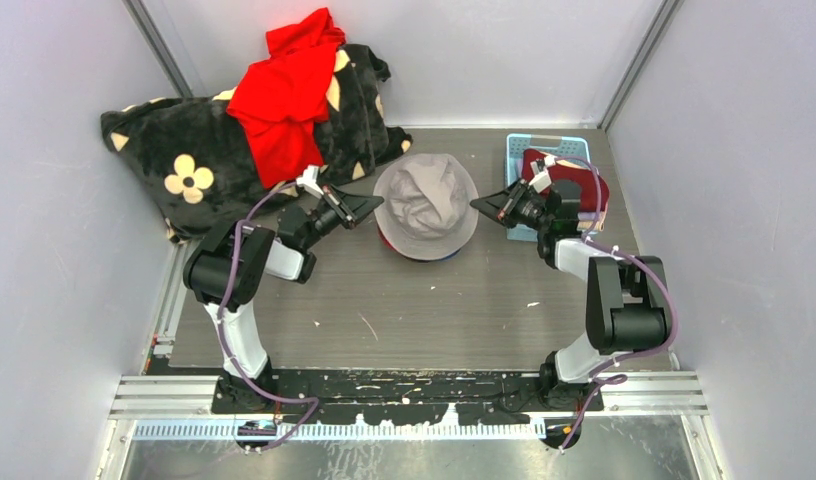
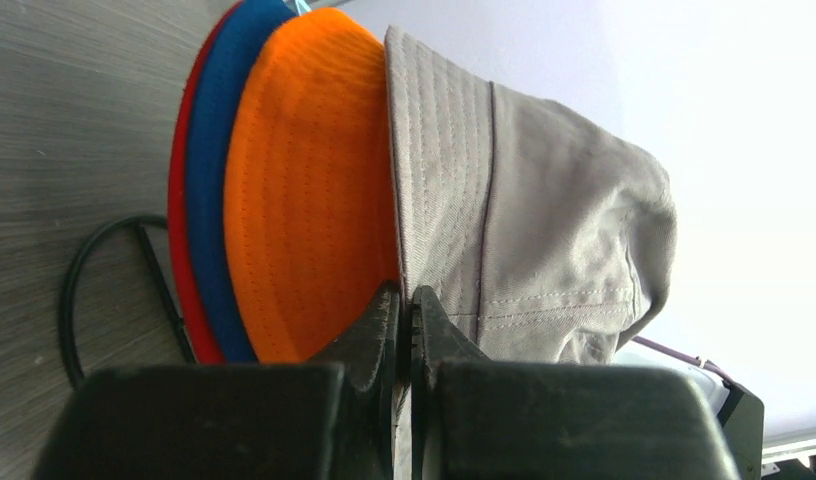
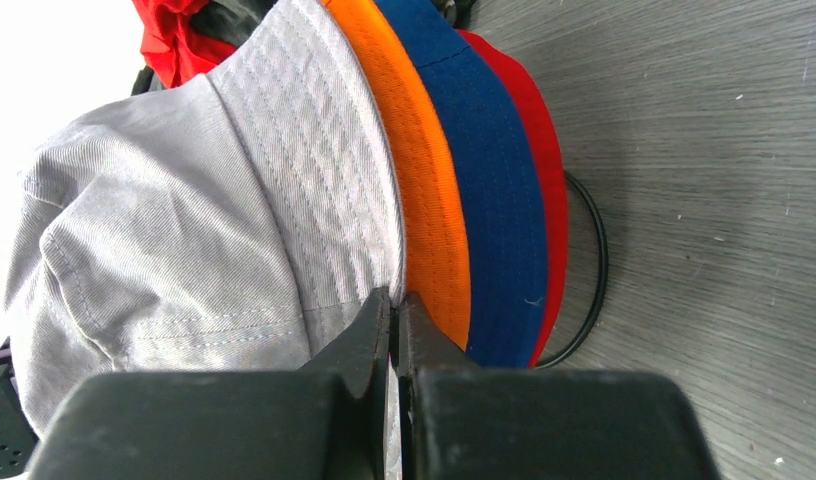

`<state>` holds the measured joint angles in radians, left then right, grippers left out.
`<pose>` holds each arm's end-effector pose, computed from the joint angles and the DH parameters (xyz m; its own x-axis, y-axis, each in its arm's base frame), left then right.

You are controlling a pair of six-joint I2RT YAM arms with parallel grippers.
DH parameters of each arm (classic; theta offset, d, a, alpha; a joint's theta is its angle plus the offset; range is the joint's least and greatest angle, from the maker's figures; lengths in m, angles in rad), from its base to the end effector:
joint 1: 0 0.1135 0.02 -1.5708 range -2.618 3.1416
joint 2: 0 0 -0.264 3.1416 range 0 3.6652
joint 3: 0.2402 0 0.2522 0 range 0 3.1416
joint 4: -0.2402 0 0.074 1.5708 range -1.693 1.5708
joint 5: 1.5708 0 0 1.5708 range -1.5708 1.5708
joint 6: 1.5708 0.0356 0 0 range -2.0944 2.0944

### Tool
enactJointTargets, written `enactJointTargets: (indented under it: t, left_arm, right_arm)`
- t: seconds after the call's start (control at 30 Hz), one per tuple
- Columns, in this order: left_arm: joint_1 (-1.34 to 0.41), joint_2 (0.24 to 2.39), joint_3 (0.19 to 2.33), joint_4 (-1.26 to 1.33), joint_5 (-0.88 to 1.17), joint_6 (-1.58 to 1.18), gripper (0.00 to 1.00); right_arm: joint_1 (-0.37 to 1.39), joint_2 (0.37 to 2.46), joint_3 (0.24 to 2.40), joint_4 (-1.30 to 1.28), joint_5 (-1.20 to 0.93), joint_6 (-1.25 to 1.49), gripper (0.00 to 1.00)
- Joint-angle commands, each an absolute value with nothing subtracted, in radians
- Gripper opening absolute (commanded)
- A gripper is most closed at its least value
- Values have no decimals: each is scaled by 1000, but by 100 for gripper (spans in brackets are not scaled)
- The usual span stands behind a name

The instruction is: Stack the hats

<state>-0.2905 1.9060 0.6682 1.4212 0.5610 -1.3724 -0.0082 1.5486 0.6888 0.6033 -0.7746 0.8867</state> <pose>0.3261 -0.1173 0.1699 -0.6947 -0.6587 -0.2889 0.3179 0.0791 -0.9448 0.3158 0.0223 0.2058 -0.6801 0.5595 -0.4738 -0.2272 0.4535 0.8618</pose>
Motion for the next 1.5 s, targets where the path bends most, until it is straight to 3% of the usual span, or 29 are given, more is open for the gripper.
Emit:
enactJointTargets:
  t: [0.0,0.57,0.63,0.73,0.8,0.9,1.1,1.47]
  left_arm:
    - [-224,1946,681,1430,550,-1358,0]
    - [-155,2075,820,1430,557,-1442,0]
    - [-156,2062,826,1430,563,-1443,1]
    - [-155,2039,827,1429,568,-1448,7]
    - [-156,2028,833,1417,576,-1451,10]
    - [-155,2016,847,1385,590,-1453,13]
    - [-159,2003,952,1237,642,-1421,14]
    - [-207,2038,1195,913,714,-1318,15]
  right_arm:
    - [-15,1583,724,612,-739,856,1]
    - [-15,1685,777,634,-761,873,1]
    - [-15,1675,772,647,-769,881,8]
    - [-17,1628,760,651,-771,886,36]
    - [-27,1567,751,621,-752,876,48]
    - [-49,1494,773,537,-728,829,58]
    - [-61,1498,889,478,-749,810,61]
    - [-19,1719,1028,775,-817,1040,58]
